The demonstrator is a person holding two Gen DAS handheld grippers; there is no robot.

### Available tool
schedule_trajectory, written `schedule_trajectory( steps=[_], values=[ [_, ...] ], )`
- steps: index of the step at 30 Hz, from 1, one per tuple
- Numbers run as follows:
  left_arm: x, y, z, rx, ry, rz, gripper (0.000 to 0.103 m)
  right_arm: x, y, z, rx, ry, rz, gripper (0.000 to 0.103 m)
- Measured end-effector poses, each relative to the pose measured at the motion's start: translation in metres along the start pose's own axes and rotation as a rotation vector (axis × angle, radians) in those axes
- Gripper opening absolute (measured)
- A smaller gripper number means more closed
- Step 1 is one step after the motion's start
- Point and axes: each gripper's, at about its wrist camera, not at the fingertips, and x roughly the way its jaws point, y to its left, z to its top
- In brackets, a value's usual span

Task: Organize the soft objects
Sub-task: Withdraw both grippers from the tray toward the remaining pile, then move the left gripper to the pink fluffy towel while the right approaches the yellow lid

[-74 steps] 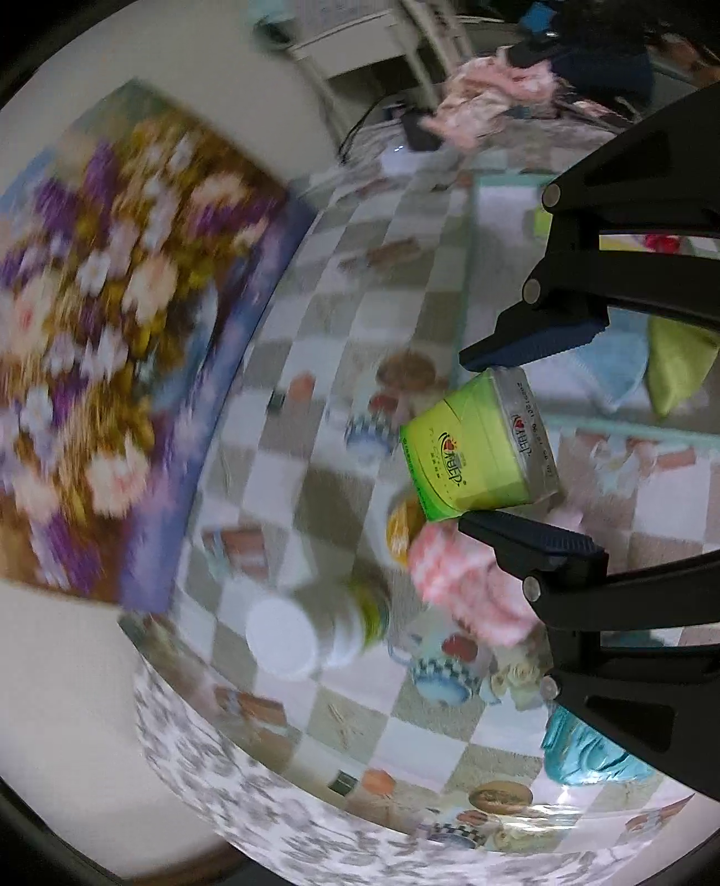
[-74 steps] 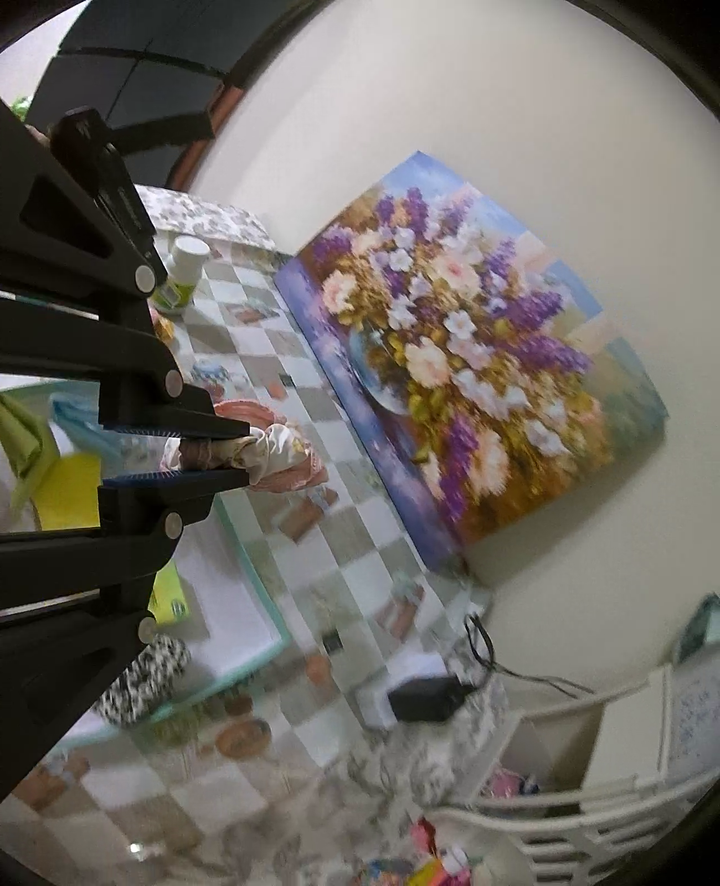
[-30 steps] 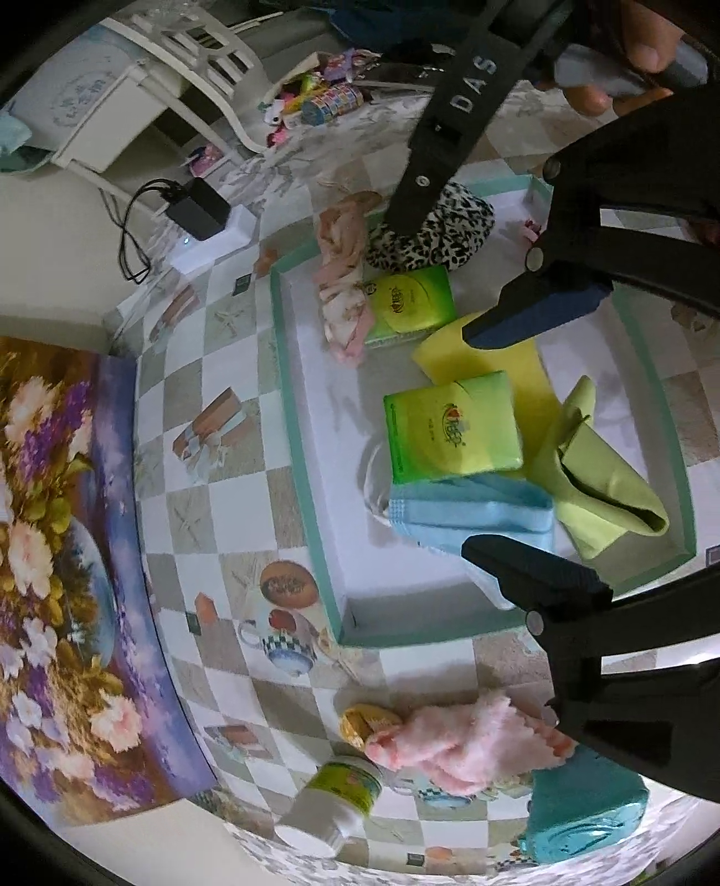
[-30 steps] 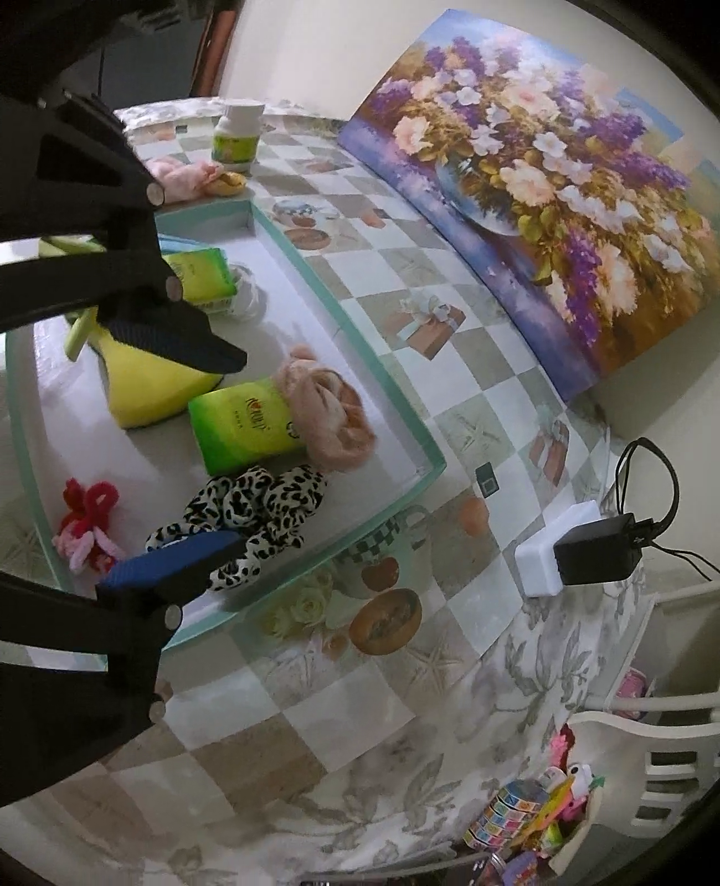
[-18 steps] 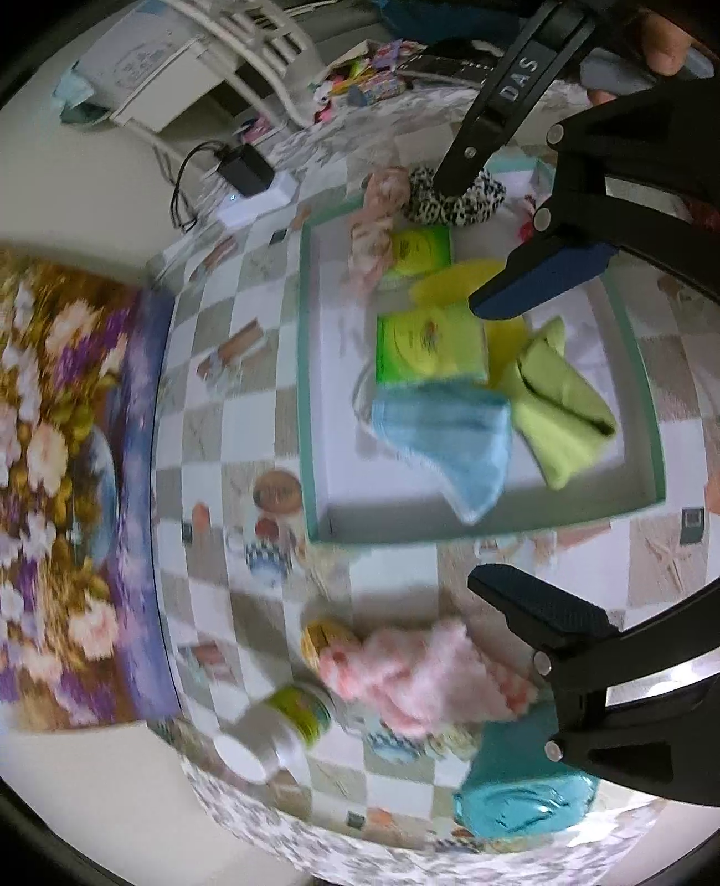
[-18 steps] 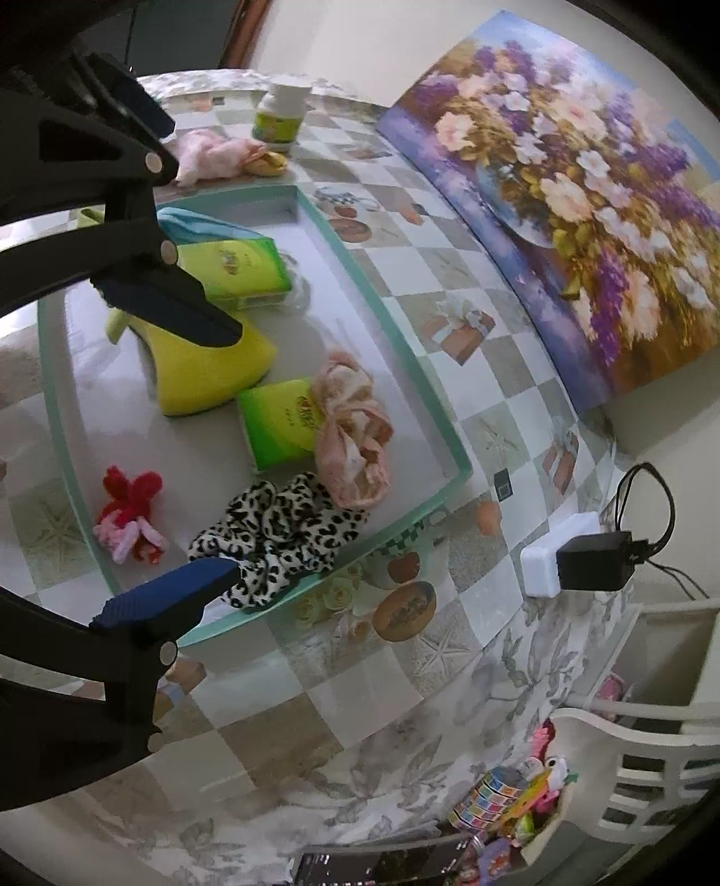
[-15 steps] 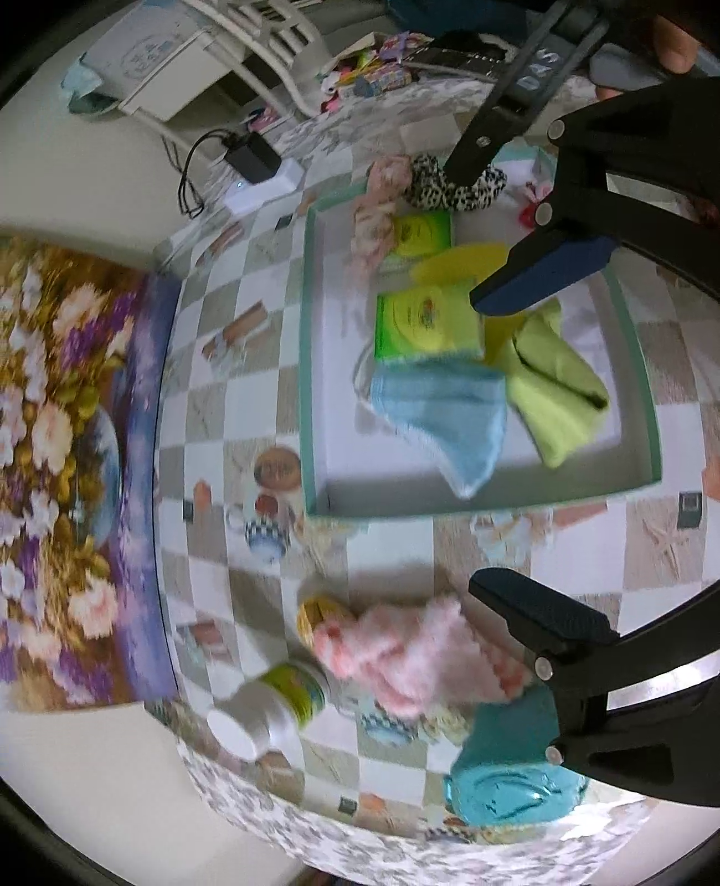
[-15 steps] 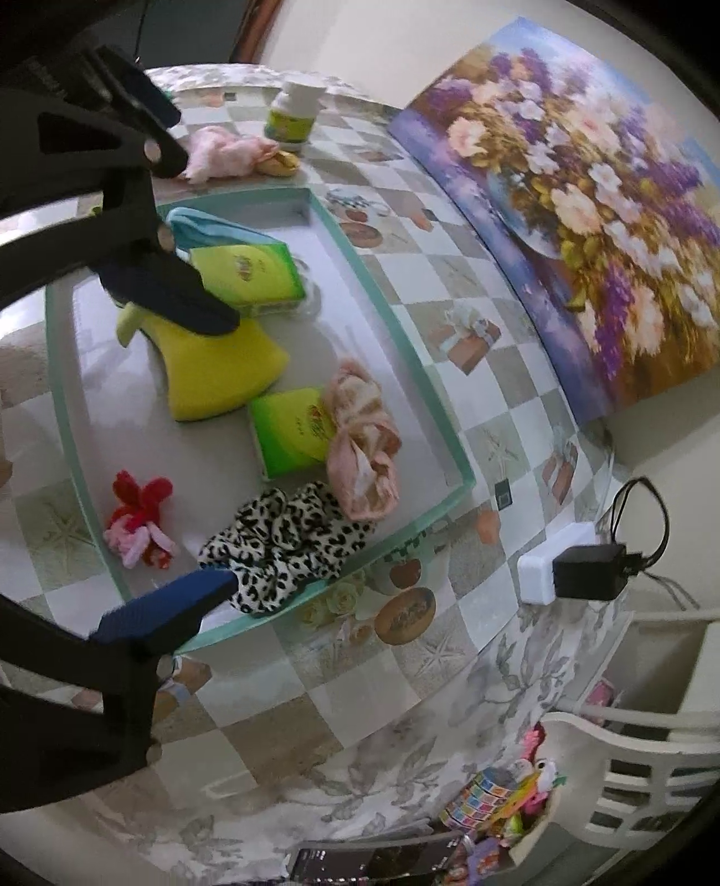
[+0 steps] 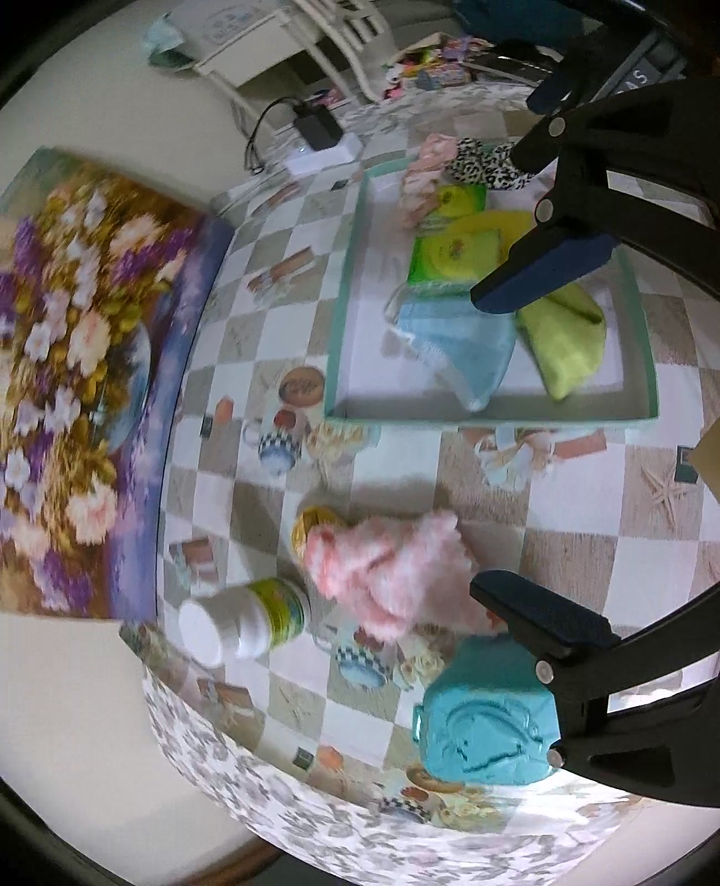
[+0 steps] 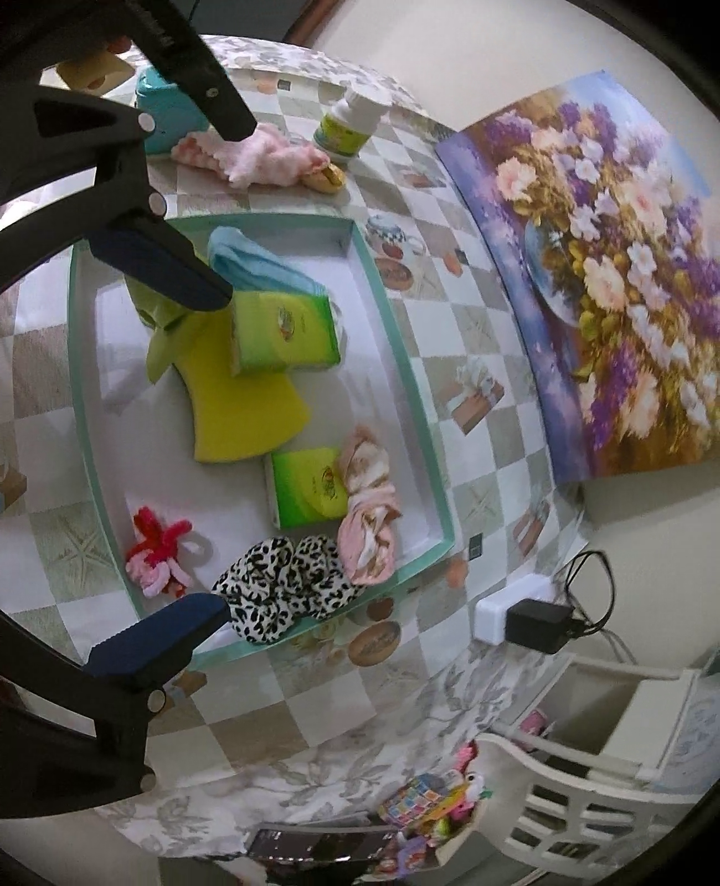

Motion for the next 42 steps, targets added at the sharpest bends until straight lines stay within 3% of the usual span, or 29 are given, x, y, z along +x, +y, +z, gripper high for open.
schedule_trajectory(
  steps=[11, 26, 42],
  values=[
    [-0.02, 0.074, 0.014, -0.158, -0.054, 0.065, 0.096, -0.004, 0.025, -0.004, -0.066, -0.011, -0.023, 0.103],
    [-0.03, 0.171, 0.015, -0.371, -0.036, 0.143, 0.096, -0.001, 0.074, -0.009, -0.146, 0.001, 0.013, 0.103],
    [-0.032, 0.196, 0.016, -0.413, -0.02, 0.123, 0.096, 0.002, 0.128, -0.008, -0.173, 0.026, 0.121, 0.103]
  ],
)
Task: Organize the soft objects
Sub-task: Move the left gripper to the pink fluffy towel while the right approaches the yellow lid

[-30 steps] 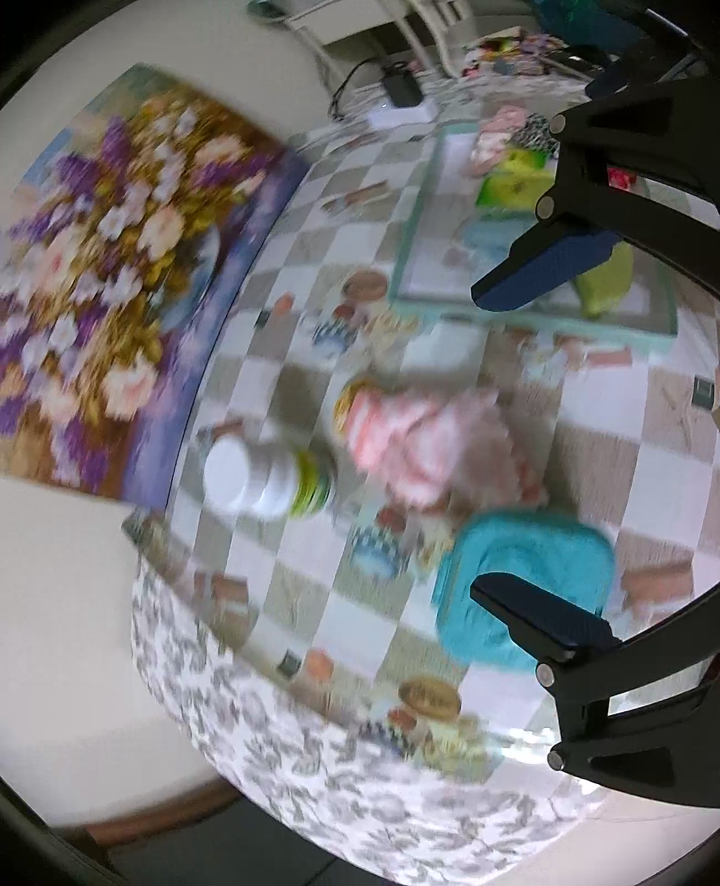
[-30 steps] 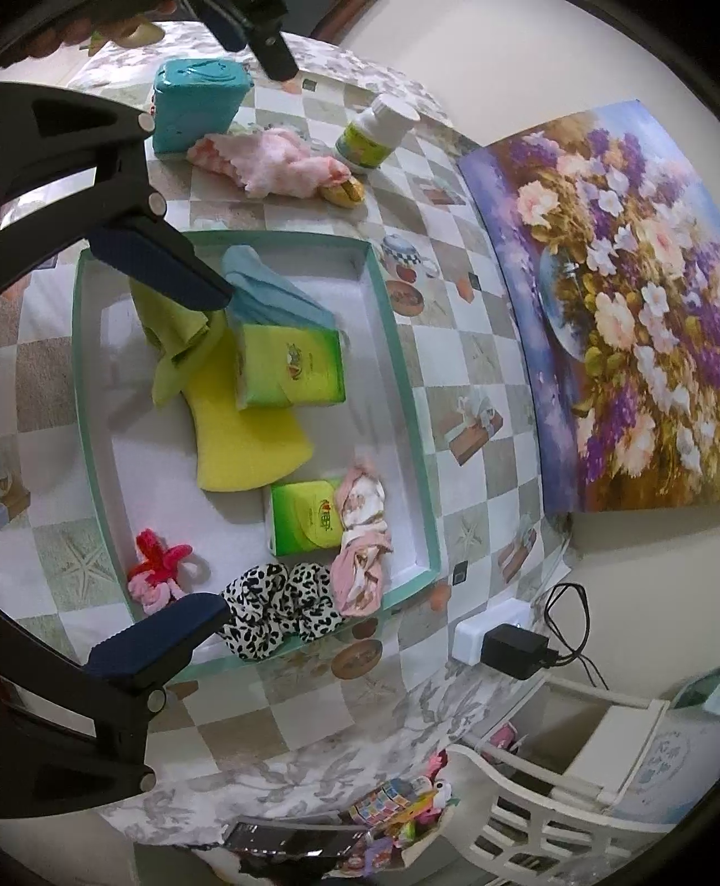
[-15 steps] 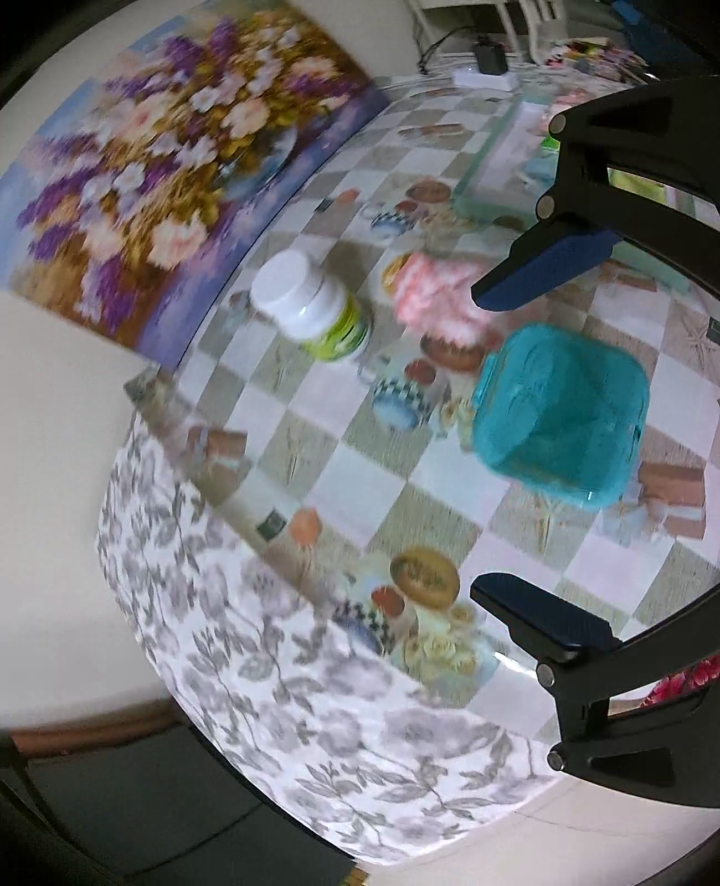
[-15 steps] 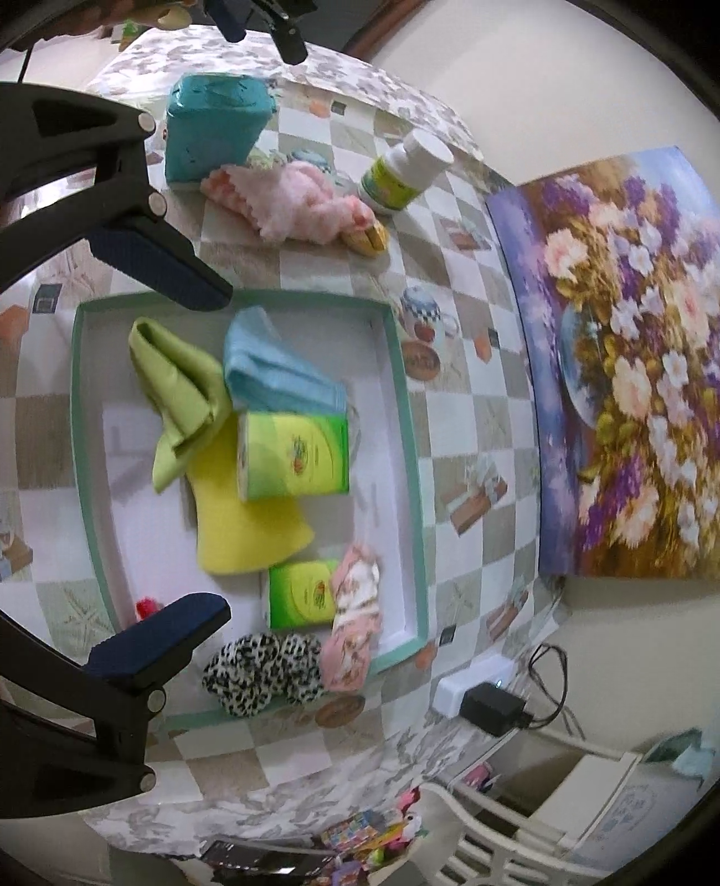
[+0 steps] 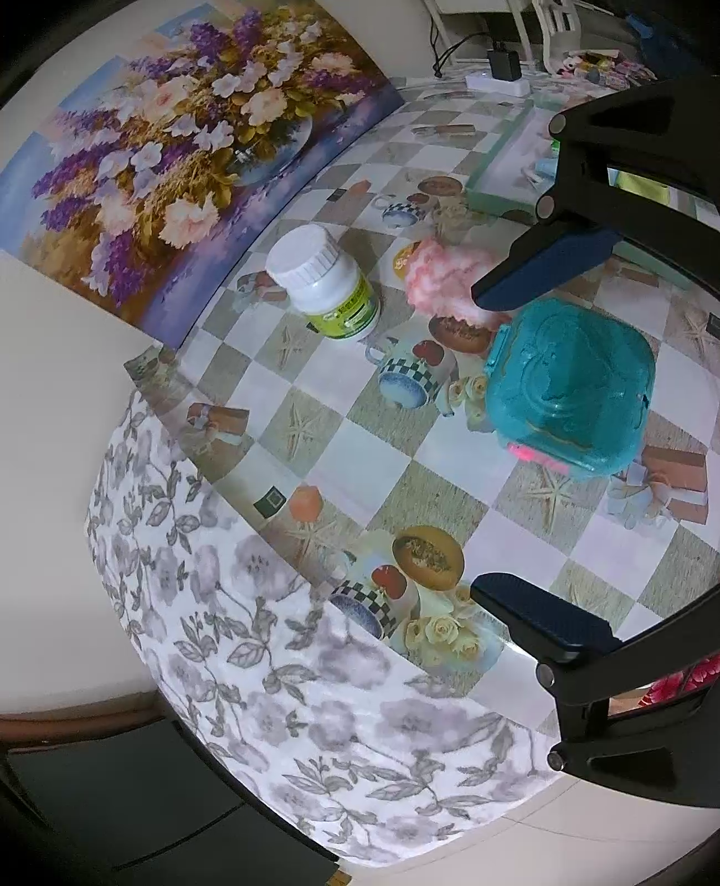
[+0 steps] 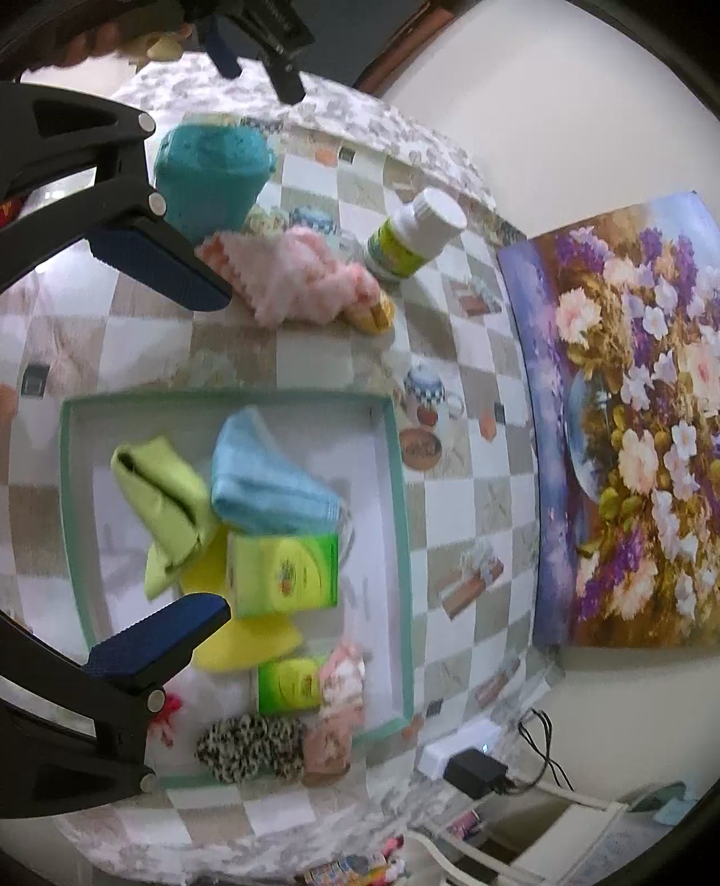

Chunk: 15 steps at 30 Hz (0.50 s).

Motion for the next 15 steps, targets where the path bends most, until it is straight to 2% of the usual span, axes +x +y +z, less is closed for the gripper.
schedule_trajectory(
  steps=[8, 15],
  values=[
    [0.004, 0.001, 0.001, -0.003, 0.012, -0.007, 0.096, 0.009, 0.016, 0.004, -0.016, 0.006, 0.025, 0.103],
    [0.019, -0.012, 0.002, 0.046, 0.038, -0.022, 0.096, 0.026, 0.027, 0.011, -0.025, 0.024, 0.062, 0.103]
  ],
)
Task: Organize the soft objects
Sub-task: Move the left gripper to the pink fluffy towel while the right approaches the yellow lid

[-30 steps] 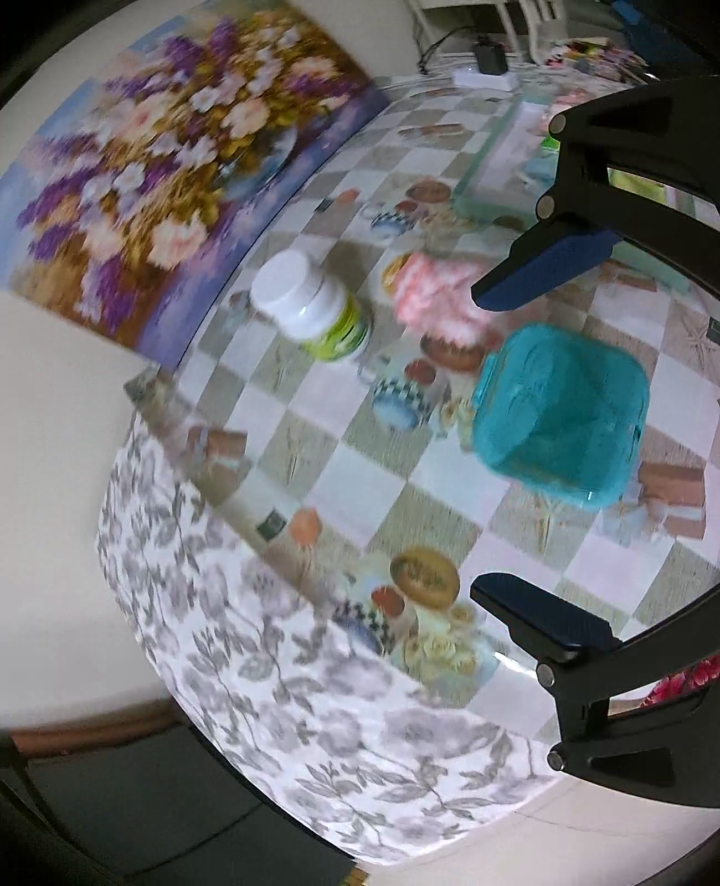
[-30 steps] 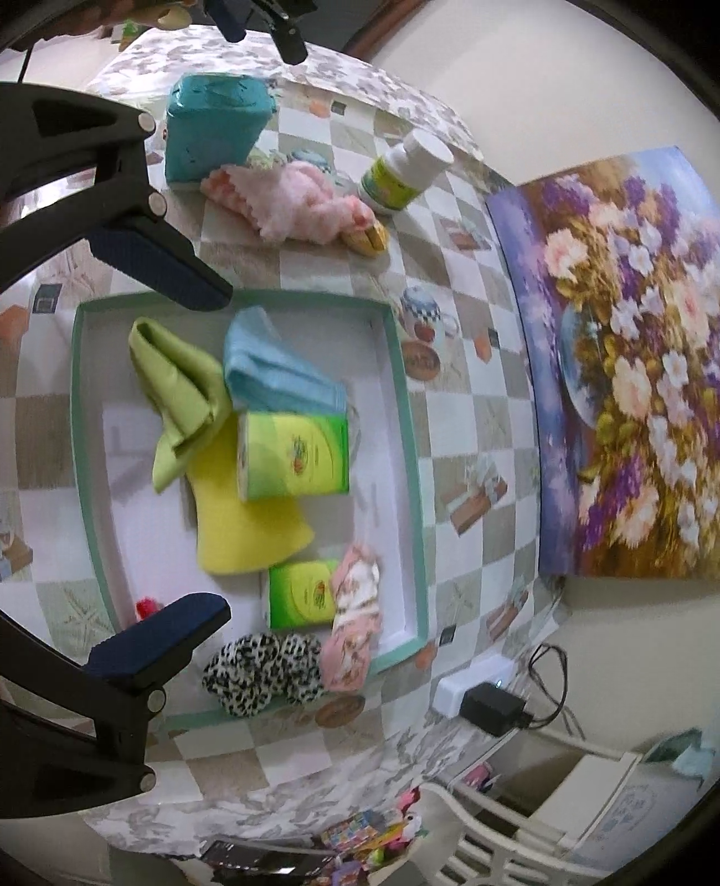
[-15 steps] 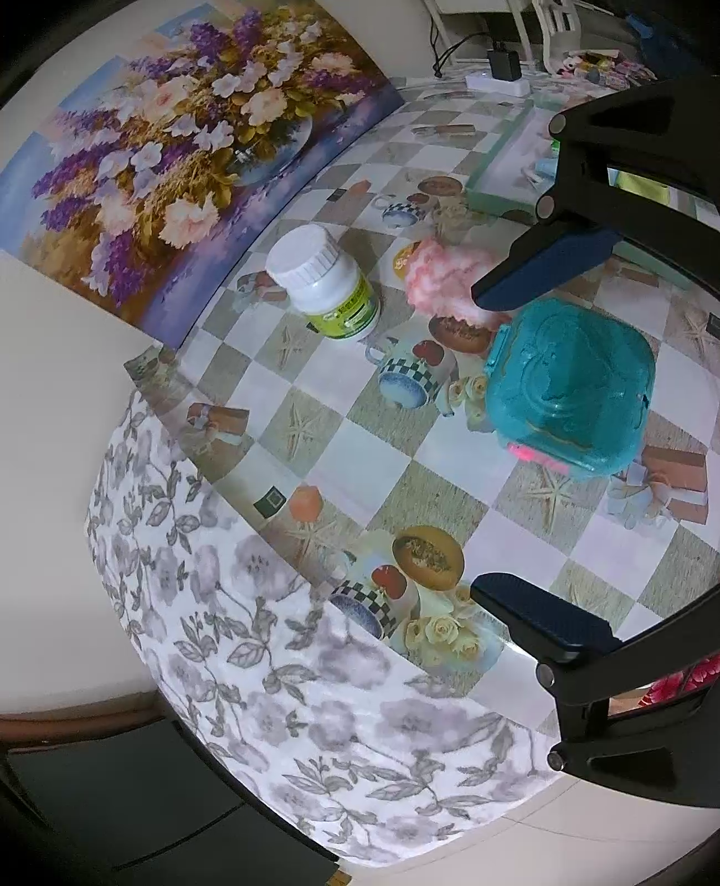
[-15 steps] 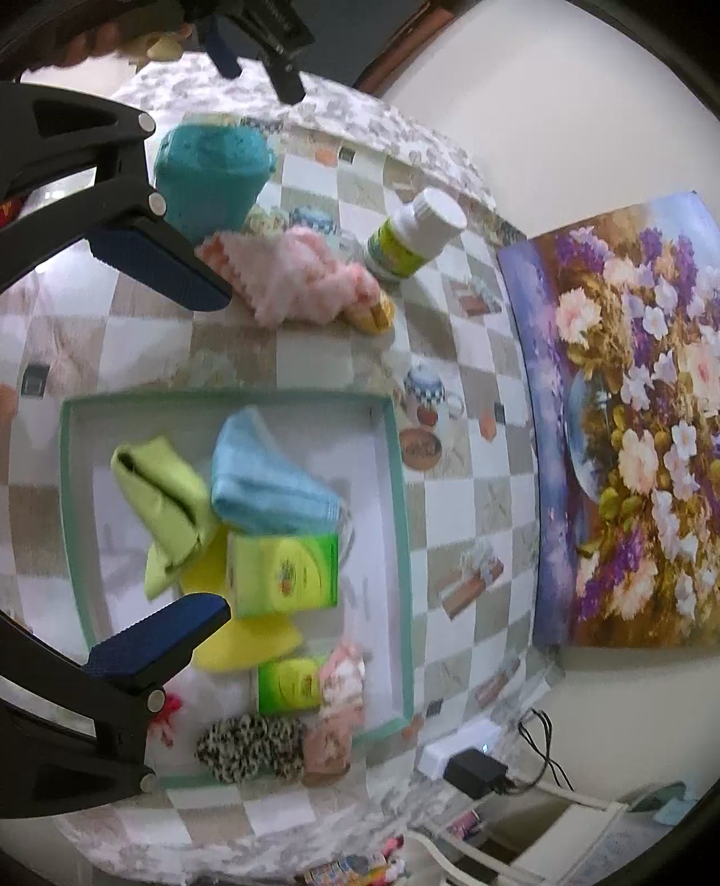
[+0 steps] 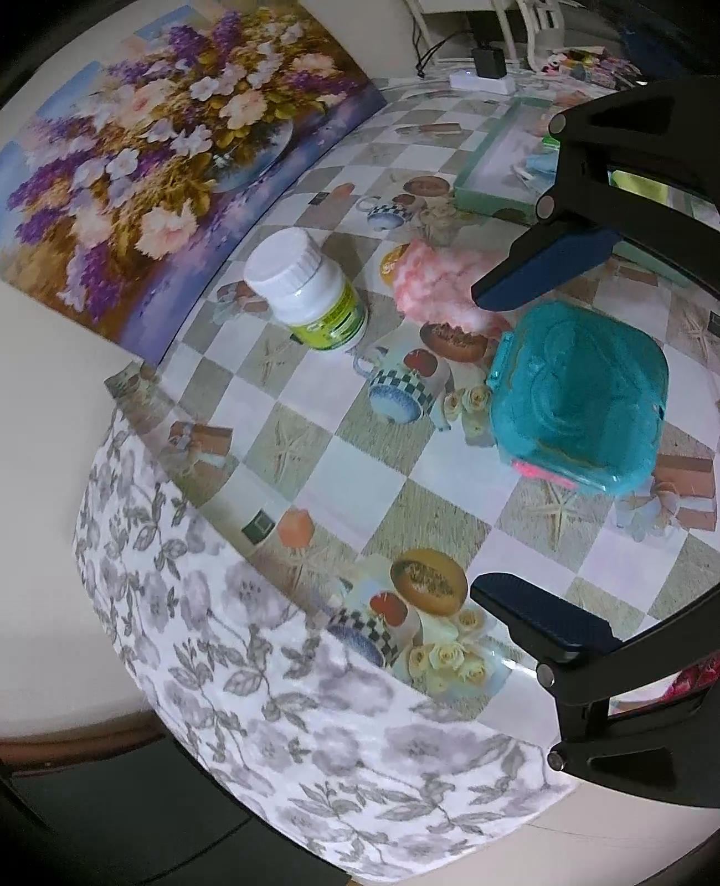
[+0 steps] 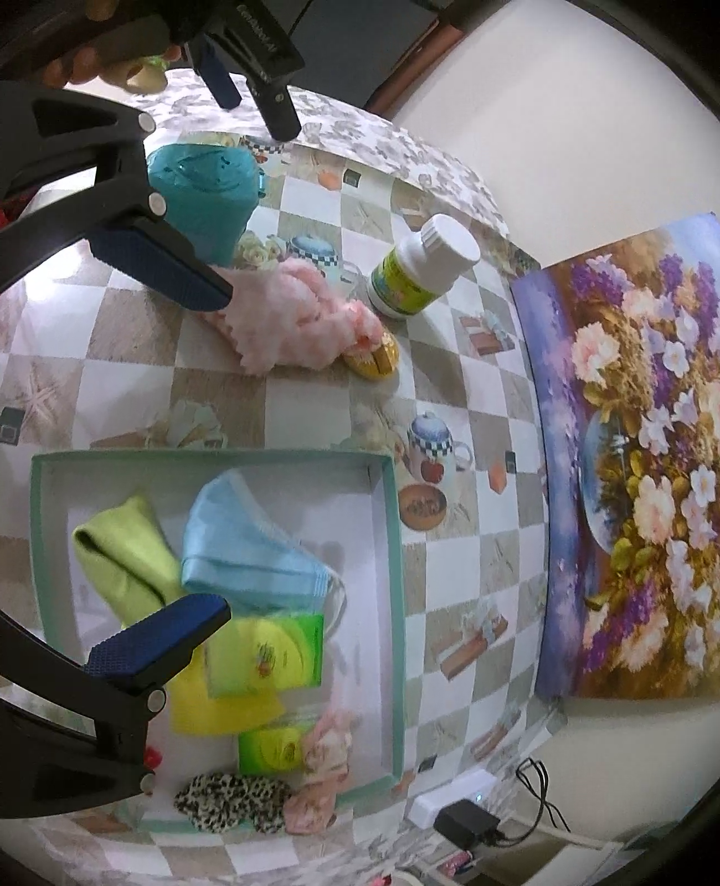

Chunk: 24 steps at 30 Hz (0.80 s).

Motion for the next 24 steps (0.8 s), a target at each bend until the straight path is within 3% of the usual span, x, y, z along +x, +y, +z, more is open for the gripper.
schedule_trajectory(
  steps=[8, 24],
  values=[
    [0.009, -0.021, 0.006, 0.049, -0.003, -0.049, 0.096, 0.008, 0.017, 0.006, -0.054, -0.008, 0.019, 0.103],
    [0.031, -0.059, 0.026, 0.076, 0.021, -0.126, 0.097, 0.021, 0.003, 0.033, -0.033, -0.021, -0.031, 0.103]
  ],
)
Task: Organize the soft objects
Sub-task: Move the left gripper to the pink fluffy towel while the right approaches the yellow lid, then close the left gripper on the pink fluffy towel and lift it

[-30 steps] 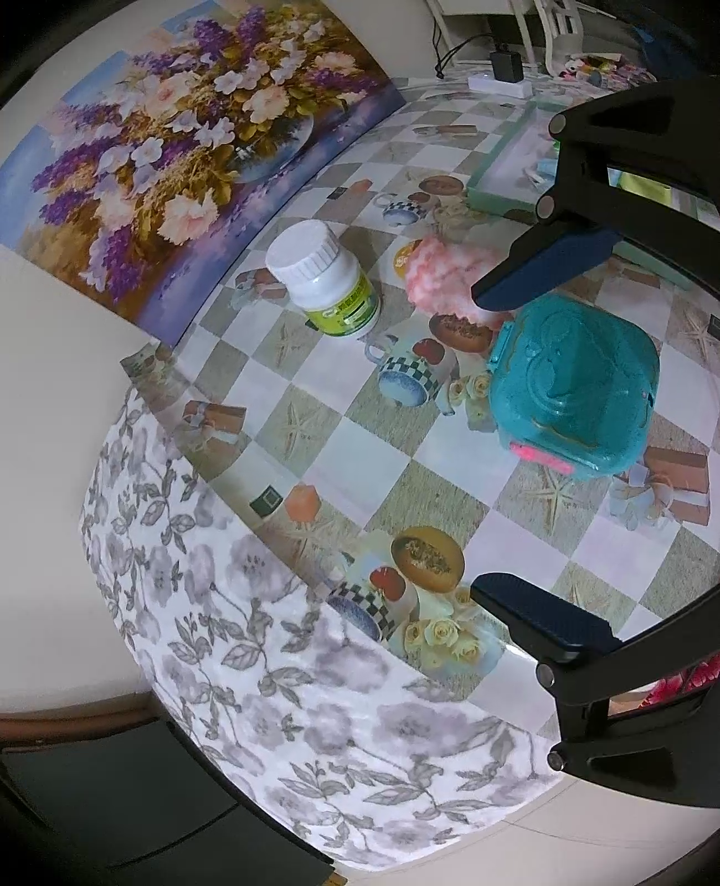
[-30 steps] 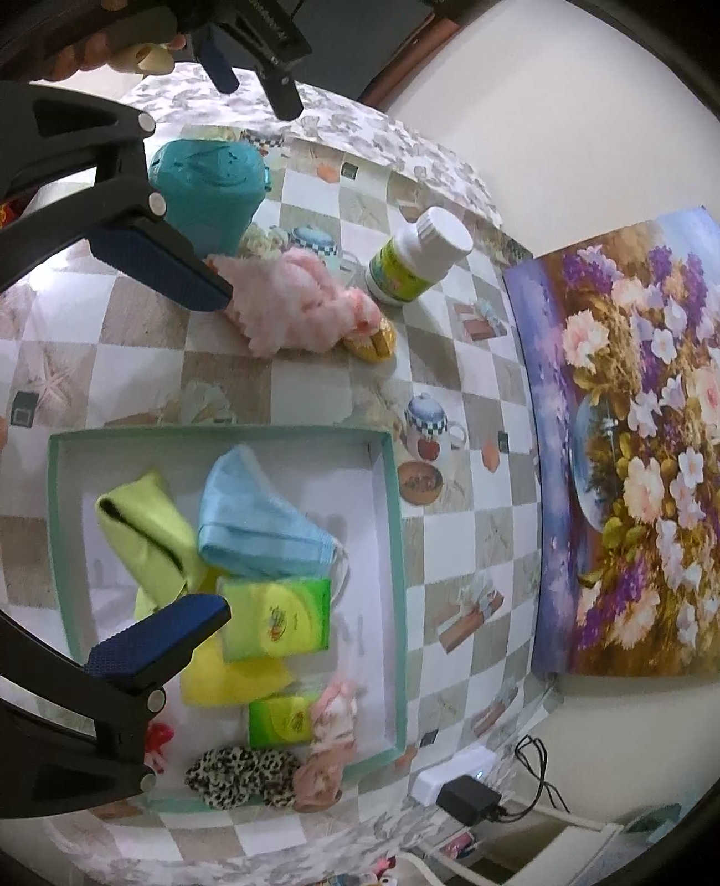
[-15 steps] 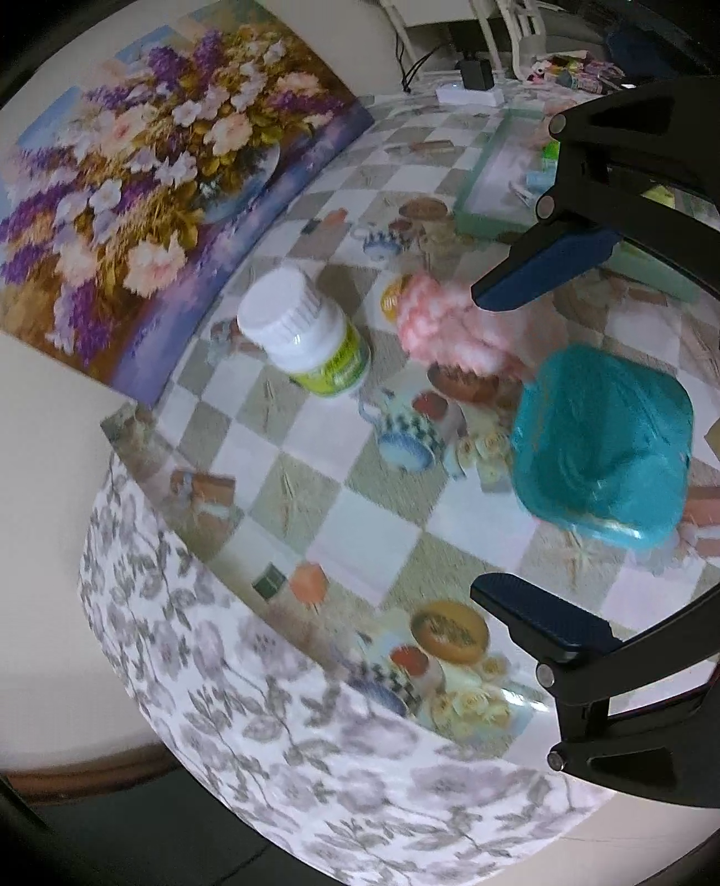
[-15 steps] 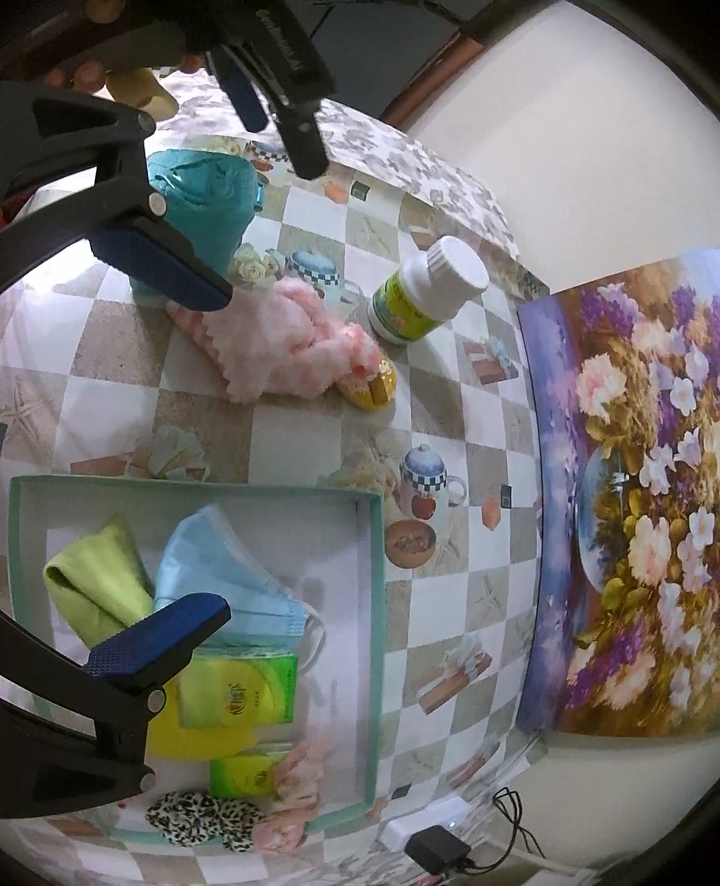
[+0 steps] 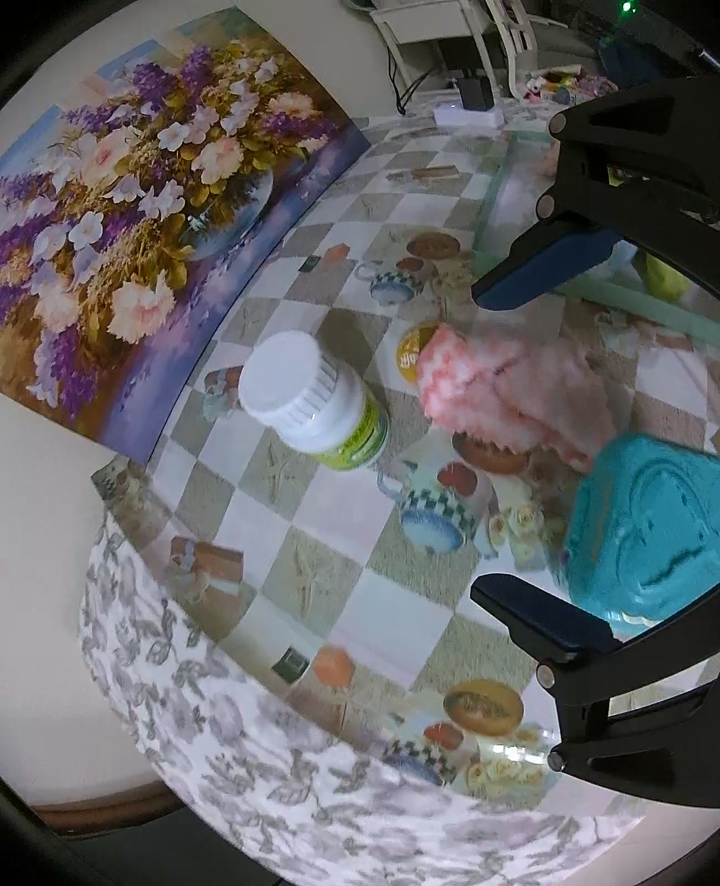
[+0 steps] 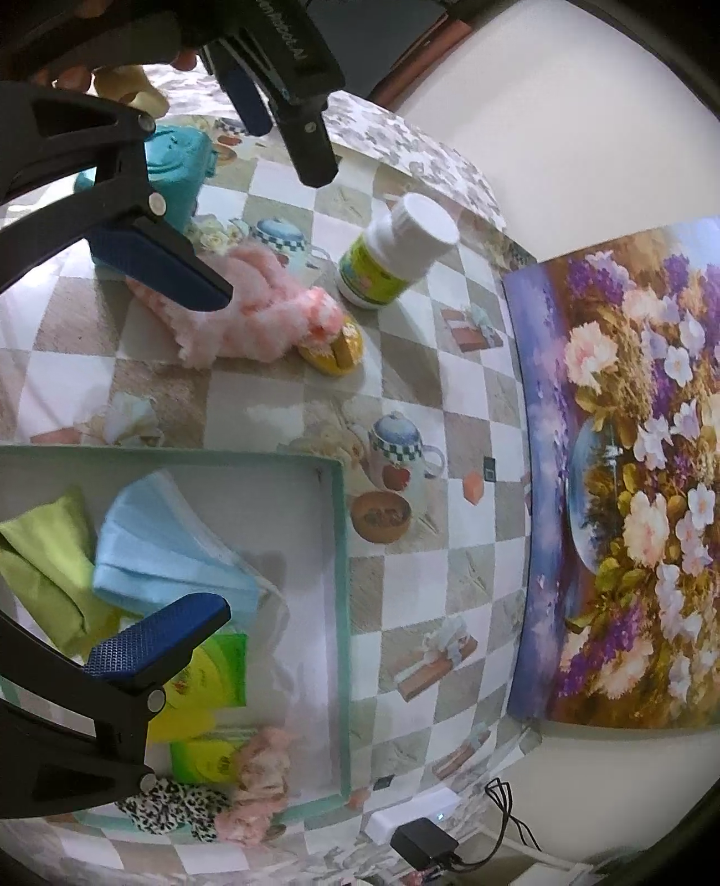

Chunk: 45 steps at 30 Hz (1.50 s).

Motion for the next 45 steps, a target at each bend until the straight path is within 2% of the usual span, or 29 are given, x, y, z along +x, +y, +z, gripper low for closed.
schedule_trajectory(
  steps=[3, 7, 11, 14, 22, 33, 45],
  values=[
    [0.006, -0.002, 0.003, -0.013, 0.011, -0.004, 0.103, -0.001, -0.006, 0.006, 0.013, -0.005, -0.009, 0.103],
    [0.012, -0.009, 0.006, 0.003, 0.025, -0.005, 0.103, -0.002, -0.013, 0.017, 0.02, -0.016, -0.044, 0.103],
    [0.014, -0.02, 0.012, 0.066, 0.021, 0.0, 0.103, -0.002, -0.016, 0.027, 0.016, -0.026, -0.056, 0.103],
    [0.02, -0.027, 0.015, 0.102, 0.04, 0.028, 0.103, -0.001, -0.02, 0.036, 0.024, -0.032, -0.075, 0.103],
    [0.046, -0.032, 0.017, 0.114, 0.103, 0.064, 0.103, 0.016, -0.026, 0.047, 0.011, -0.001, -0.125, 0.103],
    [0.073, -0.049, 0.008, 0.182, 0.162, 0.102, 0.103, 0.034, -0.037, 0.052, 0.055, 0.043, -0.105, 0.103],
    [0.093, -0.07, -0.004, 0.269, 0.195, 0.134, 0.102, 0.034, -0.042, 0.052, 0.075, 0.05, -0.098, 0.103]
  ],
)
